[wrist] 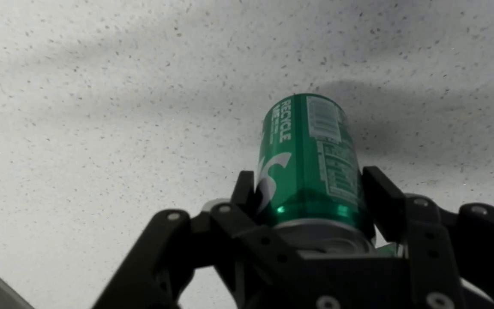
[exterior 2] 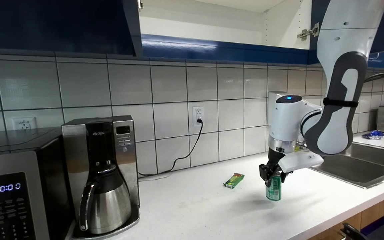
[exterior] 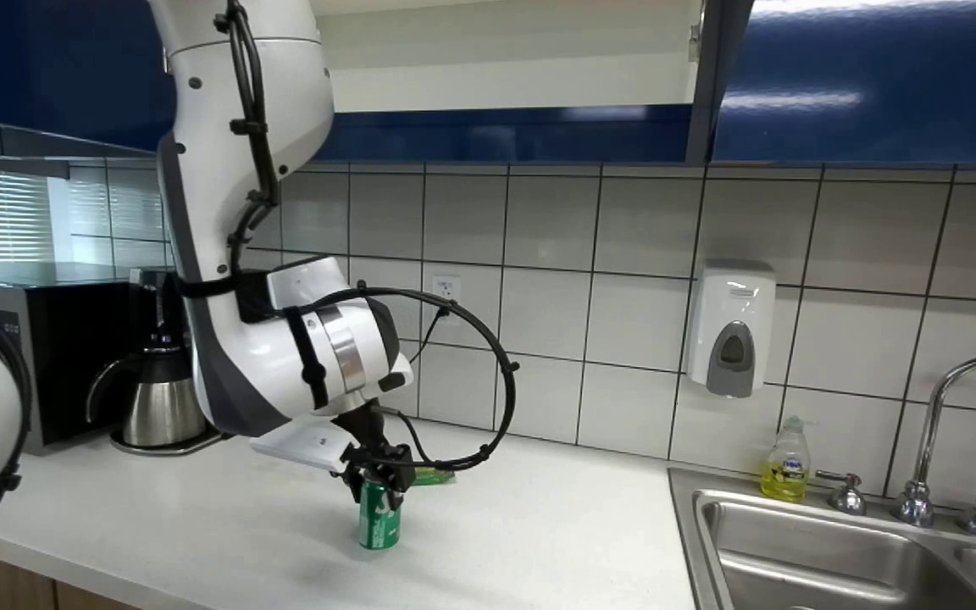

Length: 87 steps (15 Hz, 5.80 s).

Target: Pick up the canned drink and put it in the shelf

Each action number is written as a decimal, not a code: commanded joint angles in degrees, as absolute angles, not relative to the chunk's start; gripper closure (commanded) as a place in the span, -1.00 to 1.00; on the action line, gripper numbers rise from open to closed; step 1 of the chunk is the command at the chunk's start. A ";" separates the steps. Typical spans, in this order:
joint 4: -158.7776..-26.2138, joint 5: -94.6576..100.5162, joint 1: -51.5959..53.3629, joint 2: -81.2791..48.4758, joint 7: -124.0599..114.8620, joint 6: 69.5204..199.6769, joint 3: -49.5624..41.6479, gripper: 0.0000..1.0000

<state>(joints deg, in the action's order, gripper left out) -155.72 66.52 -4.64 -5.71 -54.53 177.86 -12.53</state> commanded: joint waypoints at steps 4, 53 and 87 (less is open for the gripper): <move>-159.18 45.92 -3.96 0.42 -37.65 173.49 -5.73 0.20; -118.36 7.96 4.86 34.33 -11.27 108.57 10.37 0.20; -87.11 11.24 3.70 18.28 -14.02 103.36 13.16 0.20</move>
<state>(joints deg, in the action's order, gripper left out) -91.88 9.55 4.55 21.08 -12.55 105.46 12.10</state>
